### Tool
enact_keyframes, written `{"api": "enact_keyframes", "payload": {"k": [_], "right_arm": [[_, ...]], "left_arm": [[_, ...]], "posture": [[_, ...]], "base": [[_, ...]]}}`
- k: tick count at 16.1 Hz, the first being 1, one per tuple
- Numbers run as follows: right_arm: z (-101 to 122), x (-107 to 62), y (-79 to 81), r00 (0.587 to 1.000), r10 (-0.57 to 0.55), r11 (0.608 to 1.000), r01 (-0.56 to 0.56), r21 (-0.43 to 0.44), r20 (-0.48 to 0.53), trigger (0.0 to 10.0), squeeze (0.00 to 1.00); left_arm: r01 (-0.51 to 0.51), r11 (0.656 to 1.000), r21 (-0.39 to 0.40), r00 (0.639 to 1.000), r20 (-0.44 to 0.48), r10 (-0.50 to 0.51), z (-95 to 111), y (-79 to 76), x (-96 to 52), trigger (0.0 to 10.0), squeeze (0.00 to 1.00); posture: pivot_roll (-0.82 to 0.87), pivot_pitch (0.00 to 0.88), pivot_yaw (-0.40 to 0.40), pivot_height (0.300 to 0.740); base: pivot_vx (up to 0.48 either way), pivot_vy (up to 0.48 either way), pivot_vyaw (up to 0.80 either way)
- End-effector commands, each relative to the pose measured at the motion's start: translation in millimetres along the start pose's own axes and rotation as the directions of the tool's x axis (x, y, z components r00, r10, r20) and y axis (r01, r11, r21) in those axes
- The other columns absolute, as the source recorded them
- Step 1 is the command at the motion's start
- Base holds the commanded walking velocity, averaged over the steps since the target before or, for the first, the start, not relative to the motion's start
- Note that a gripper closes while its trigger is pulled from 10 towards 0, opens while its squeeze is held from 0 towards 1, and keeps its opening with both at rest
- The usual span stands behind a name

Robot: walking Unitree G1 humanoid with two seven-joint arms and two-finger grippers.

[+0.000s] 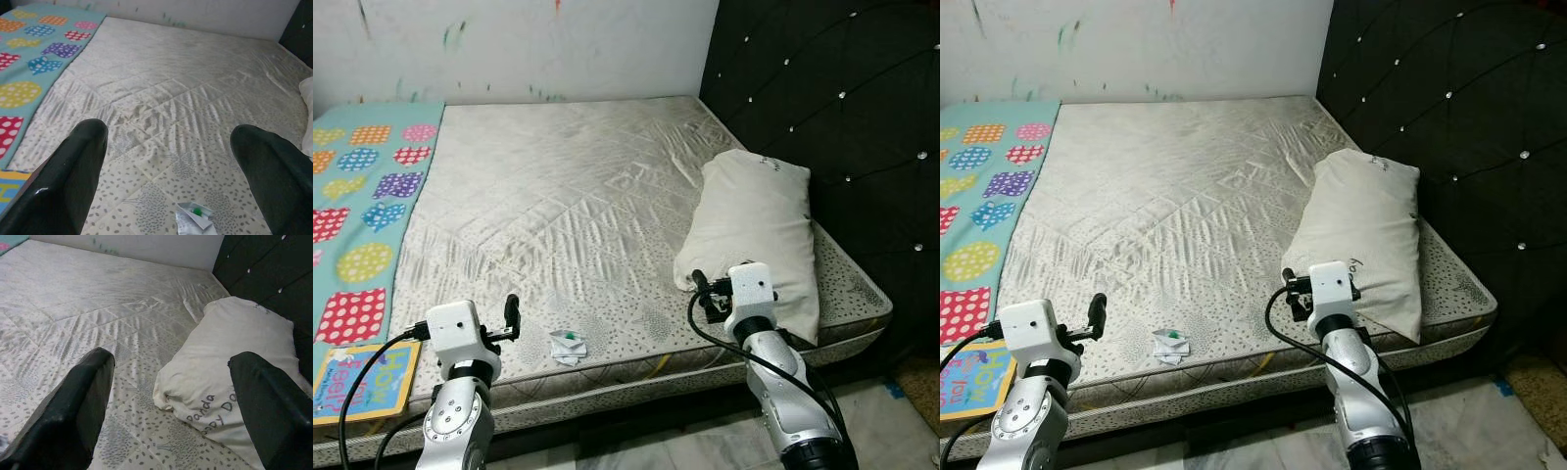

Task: Clean up the room

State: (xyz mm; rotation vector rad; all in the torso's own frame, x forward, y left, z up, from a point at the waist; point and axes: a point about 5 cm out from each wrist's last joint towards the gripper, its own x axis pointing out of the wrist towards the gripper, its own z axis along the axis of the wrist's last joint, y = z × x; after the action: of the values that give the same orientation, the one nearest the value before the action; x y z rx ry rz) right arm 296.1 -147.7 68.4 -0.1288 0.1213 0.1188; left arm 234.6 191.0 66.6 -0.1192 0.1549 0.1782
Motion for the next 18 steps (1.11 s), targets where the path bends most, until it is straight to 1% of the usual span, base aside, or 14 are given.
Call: {"api": "enact_keyframes", "payload": {"k": [1,2,3,4,6,7,8,9,10,11,12,14,16,18], "right_arm": [[-2.6,-0.8,-1.1,1.0,0.015,1.0,-0.015,0.009,-0.016,10.0,0.0],[-1.4,-1.1,1.1,0.999,0.045,0.999,-0.045,-0.012,-0.014,10.0,0.0],[0.1,-2.1,1.9,0.997,0.072,0.996,-0.073,-0.049,-0.021,10.0,0.0],[10.3,-3.8,-2.0,0.995,0.093,0.989,-0.09,-0.114,0.019,10.0,0.0],[12.1,-1.0,-12.8,0.999,0.034,0.987,-0.029,-0.157,0.031,10.0,0.0],[8.4,0.2,-21.0,0.999,-0.022,0.986,0.026,-0.166,0.028,10.0,0.0],[7.6,0.1,-24.6,0.998,-0.046,0.983,0.052,-0.178,0.035,10.0,0.0],[3.9,-5.1,-25.3,0.997,-0.076,0.989,0.08,-0.127,0.032,10.0,0.0],[1.5,-8.0,-24.5,0.996,-0.093,0.991,0.094,-0.099,0.014,10.0,0.0],[-2.9,-12.5,-17.1,0.996,-0.092,0.993,0.091,-0.081,-0.011,10.0,0.0],[-4.0,-14.4,-11.9,0.997,-0.083,0.992,0.082,-0.094,-0.006,10.0,0.0],[-5.5,-14.6,-9.5,0.997,-0.079,0.992,0.078,-0.098,-0.005,10.0,0.0],[-7.5,-12.4,-20.4,0.992,-0.124,0.99,0.122,-0.069,-0.023,10.0,0.0],[-11.8,-13.8,-23.2,0.989,-0.138,0.989,0.135,-0.059,-0.052,10.0,0.0]], "left_arm": [[0.008,1.0,0.03,1.0,-0.012,-0.008,-2.4,0.2,-0.8,10.0,0.0],[-0.005,0.998,0.068,1.0,-0.012,0.006,-1.8,1.4,-0.7,10.0,0.0],[0.014,0.997,0.075,1.0,-0.005,-0.014,-0.4,1.6,-0.3,10.0,0.0],[0.082,0.996,0.046,0.996,0.028,-0.084,3.8,3.1,-0.6,10.0,0.0],[0.055,0.996,0.065,0.998,0.038,-0.057,4.7,6.6,-1.0,10.0,0.0],[0.06,0.996,0.063,0.997,0.034,-0.063,3.7,5.9,-3.1,10.0,0.0],[0.055,0.997,0.054,0.998,0.039,-0.058,3.3,4.9,-4.7,10.0,0.0],[0.047,0.999,0.015,0.999,0.014,-0.047,-0.8,2.0,-11.5,10.0,0.0],[0.039,0.999,0.012,0.999,-0.001,-0.039,-2.5,2.1,-13.8,10.0,0.0],[0.041,0.999,0.003,0.999,-0.016,-0.041,-3.5,2.2,-14.1,10.0,0.0],[0.052,0.999,0.004,0.999,-0.015,-0.052,-2.5,1.2,-13.1,10.0,0.0],[0.103,0.994,0.021,0.995,0.006,-0.103,0.8,-2.8,-9.9,10.0,0.0],[0.099,0.995,0.009,0.995,0.002,-0.099,0.2,-7.5,-7.7,10.0,0.0],[0.097,0.995,0.008,0.995,-0.001,-0.097,0.1,-8.0,-8.1,10.0,0.0]], "posture": [[-0.02,0.0,-0.045,0.74],[-0.02,0.0,-0.045,0.74],[-0.02,0.0,-0.045,0.74],[-0.02,0.0,-0.036,0.74],[-0.02,0.0,-0.042,0.74],[-0.02,0.0,-0.042,0.74],[-0.02,0.0,-0.042,0.74],[-0.02,0.0,-0.041,0.74],[-0.02,0.0,-0.039,0.74],[-0.02,0.0,-0.039,0.74],[-0.02,0.0,-0.039,0.74],[-0.03,0.0,-0.039,0.74],[-0.03,0.0,-0.04,0.74],[-0.03,0.0,-0.045,0.74]], "base": [[0.0,0.0,0.0],[0.0,0.0,0.0],[0.0,0.0,0.0],[0.0,0.0,0.0],[0.0,0.0,0.0],[0.0,0.0,0.0],[0.0,0.0,0.0],[0.0,0.0,0.0],[0.0,0.0,0.0],[0.0,0.0,0.0],[0.0,0.0,0.0],[0.0,0.0,0.0],[0.0,0.0,0.0],[0.0,0.0,0.0]]}}
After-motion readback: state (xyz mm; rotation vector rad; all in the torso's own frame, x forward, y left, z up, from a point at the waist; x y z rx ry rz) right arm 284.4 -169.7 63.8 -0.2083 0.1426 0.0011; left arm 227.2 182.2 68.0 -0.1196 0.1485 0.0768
